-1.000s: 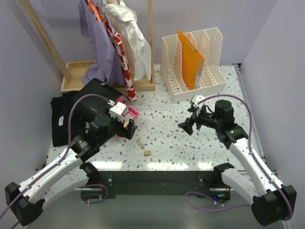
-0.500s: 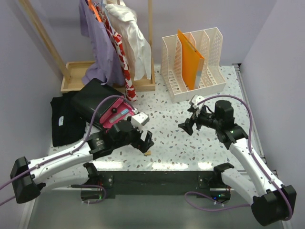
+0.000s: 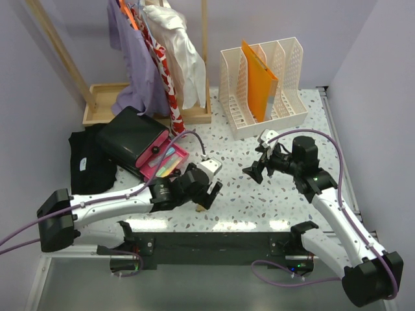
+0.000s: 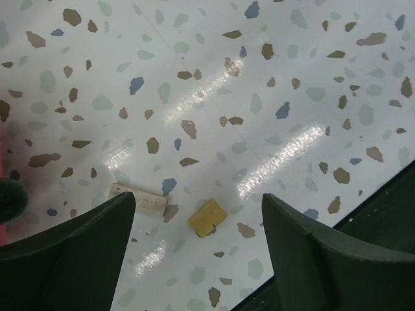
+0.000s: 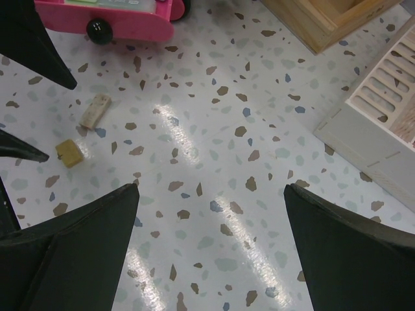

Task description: Organize the desk

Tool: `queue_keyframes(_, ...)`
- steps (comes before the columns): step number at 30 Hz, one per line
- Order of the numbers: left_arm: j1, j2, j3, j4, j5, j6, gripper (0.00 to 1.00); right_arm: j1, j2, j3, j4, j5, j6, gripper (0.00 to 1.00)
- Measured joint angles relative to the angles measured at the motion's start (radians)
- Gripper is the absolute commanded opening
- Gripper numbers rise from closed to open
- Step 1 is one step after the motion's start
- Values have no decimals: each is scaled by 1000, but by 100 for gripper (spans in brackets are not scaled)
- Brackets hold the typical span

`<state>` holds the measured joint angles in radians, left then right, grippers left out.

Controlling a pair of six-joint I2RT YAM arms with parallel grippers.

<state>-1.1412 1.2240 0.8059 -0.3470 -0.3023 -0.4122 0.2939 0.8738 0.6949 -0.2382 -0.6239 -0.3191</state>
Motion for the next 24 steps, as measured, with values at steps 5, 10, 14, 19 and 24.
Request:
queue_keyframes(5, 1, 93, 46, -58, -138, -14, 30, 0, 0, 0, 0, 0, -1, 99)
queue_keyframes(10, 40, 171, 79, -118, -251, -7, 11, 0, 0, 0, 0, 0, -4, 99)
queue_keyframes(14, 137, 197, 80, -131, -275, 25, 6, 0, 0, 0, 0, 0, -4, 99)
queue_keyframes(19, 209, 215, 81, -113, -301, 97, 9, 0, 0, 0, 0, 0, -4, 99)
queue_keyframes(24, 259, 264, 98, -101, -356, 163, 26, 0, 0, 0, 0, 0, -5, 99)
